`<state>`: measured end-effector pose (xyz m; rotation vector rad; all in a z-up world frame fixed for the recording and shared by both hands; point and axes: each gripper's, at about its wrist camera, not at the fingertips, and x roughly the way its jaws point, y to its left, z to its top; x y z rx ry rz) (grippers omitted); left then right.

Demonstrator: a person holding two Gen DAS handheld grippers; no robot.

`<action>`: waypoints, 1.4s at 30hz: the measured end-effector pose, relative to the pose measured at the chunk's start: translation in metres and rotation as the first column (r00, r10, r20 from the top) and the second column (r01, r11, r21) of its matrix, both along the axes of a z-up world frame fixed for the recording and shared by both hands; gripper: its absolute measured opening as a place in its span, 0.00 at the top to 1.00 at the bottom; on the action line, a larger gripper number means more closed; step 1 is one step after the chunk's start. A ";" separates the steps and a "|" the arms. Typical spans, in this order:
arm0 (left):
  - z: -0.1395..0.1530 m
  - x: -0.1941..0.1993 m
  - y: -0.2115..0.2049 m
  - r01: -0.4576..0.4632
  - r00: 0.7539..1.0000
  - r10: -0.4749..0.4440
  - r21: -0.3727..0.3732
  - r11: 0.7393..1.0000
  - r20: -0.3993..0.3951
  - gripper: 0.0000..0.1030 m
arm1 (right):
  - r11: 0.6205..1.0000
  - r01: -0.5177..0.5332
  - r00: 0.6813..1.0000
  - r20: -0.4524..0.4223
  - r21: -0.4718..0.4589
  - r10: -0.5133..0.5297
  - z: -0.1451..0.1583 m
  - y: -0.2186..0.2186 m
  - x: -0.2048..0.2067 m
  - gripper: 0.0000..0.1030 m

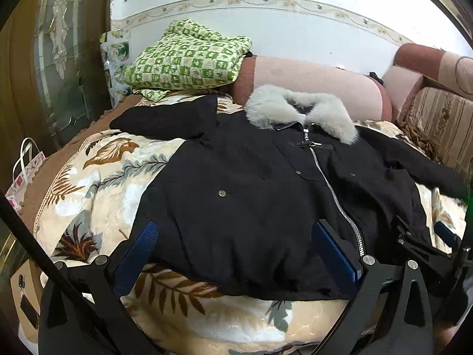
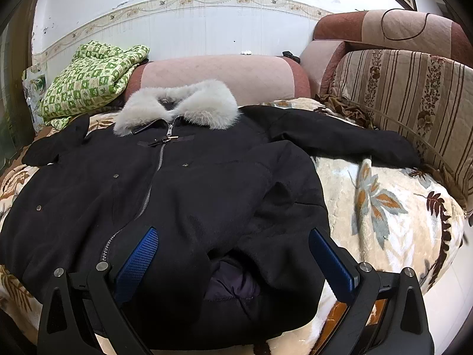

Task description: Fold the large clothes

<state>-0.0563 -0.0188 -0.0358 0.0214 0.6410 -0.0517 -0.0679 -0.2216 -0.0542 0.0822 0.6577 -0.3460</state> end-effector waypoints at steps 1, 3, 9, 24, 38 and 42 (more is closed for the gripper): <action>0.000 0.000 -0.002 0.003 1.000 -0.003 0.005 1.000 -0.001 0.00 | 1.000 0.001 1.000 -0.001 0.002 -0.001 0.000 0.000 0.000 0.00; -0.002 0.001 -0.005 0.011 1.000 -0.011 0.015 1.000 -0.002 0.00 | 1.000 0.001 1.000 -0.003 0.005 -0.001 -0.001 0.000 0.001 0.00; -0.005 0.003 -0.009 0.016 1.000 -0.016 0.024 1.000 -0.016 0.00 | 1.000 0.002 1.000 -0.008 0.008 -0.002 -0.001 -0.001 0.002 0.00; -0.015 0.006 -0.009 0.019 0.999 -0.017 0.048 0.999 -0.043 0.00 | 1.000 0.000 1.000 -0.005 0.018 0.000 -0.002 -0.003 0.000 0.00; -0.024 0.011 -0.007 0.026 0.997 -0.021 0.064 0.998 -0.076 0.00 | 1.000 0.005 1.000 -0.014 0.001 -0.005 -0.004 0.000 0.002 0.00; -0.025 0.012 -0.008 0.028 0.996 -0.022 0.068 0.997 -0.081 0.00 | 1.000 0.005 1.000 -0.013 0.002 -0.005 -0.004 0.000 0.002 0.00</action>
